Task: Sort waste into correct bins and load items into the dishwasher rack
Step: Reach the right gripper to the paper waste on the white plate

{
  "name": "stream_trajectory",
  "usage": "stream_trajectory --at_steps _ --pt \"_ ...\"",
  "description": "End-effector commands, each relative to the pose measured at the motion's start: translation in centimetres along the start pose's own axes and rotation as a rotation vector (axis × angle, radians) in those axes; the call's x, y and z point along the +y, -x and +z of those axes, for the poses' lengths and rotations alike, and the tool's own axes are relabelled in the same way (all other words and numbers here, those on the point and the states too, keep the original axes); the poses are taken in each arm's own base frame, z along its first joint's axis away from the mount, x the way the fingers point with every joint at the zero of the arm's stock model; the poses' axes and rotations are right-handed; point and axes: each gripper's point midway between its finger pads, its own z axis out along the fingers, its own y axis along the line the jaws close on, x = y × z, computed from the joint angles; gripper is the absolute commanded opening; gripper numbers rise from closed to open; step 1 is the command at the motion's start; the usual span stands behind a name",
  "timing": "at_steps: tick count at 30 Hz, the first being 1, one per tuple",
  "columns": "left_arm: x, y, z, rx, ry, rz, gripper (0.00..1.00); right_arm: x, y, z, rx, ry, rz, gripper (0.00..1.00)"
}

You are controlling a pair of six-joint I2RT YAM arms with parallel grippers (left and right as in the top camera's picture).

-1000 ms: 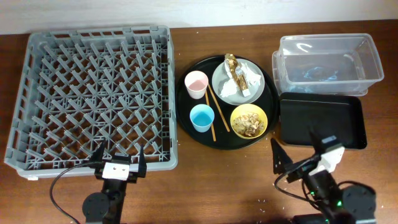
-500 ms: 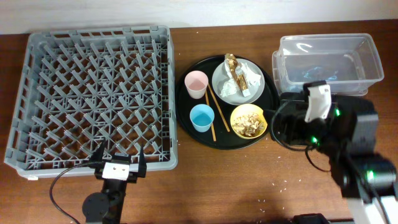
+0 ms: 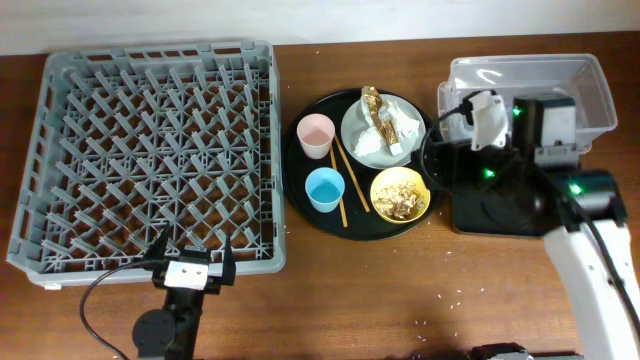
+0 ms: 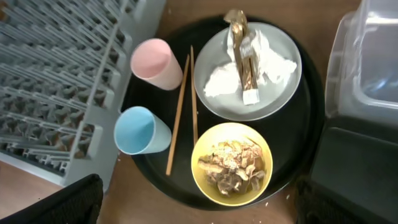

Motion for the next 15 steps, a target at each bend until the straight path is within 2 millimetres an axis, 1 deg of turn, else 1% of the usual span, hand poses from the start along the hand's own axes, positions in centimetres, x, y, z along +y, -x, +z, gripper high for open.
stream_trajectory --at_steps 1,3,4,6,8,12,14,15 --pt "0.1 -0.2 0.0 0.005 0.007 -0.010 1.00 0.0 1.5 1.3 -0.022 0.014 -0.030 0.99" --pt "0.1 -0.2 0.0 0.005 0.007 -0.010 1.00 -0.2 3.0 1.8 -0.076 -0.002 -0.058 0.98" --pt "0.1 -0.2 0.0 0.005 0.007 -0.010 1.00 0.1 3.8 2.2 -0.103 -0.013 -0.099 0.98" --pt "0.1 -0.2 0.0 0.005 0.007 -0.010 1.00 0.5 4.7 3.0 -0.132 -0.054 -0.141 0.98" --pt "0.1 -0.2 0.0 0.005 0.007 -0.010 1.00 0.5 5.3 4.2 -0.148 -0.114 -0.156 0.99" --pt "0.1 -0.2 0.0 0.005 0.007 -0.010 1.00 0.3 5.7 8.7 -0.130 -0.172 -0.171 0.98" --pt "0.1 -0.2 0.0 0.005 0.007 -0.010 1.00 -0.6 5.6 11.1 -0.119 -0.206 -0.152 0.99" --pt "0.1 -0.2 0.0 0.005 0.007 -0.010 1.00 -1.2 5.6 12.8 -0.112 -0.215 -0.142 0.99"
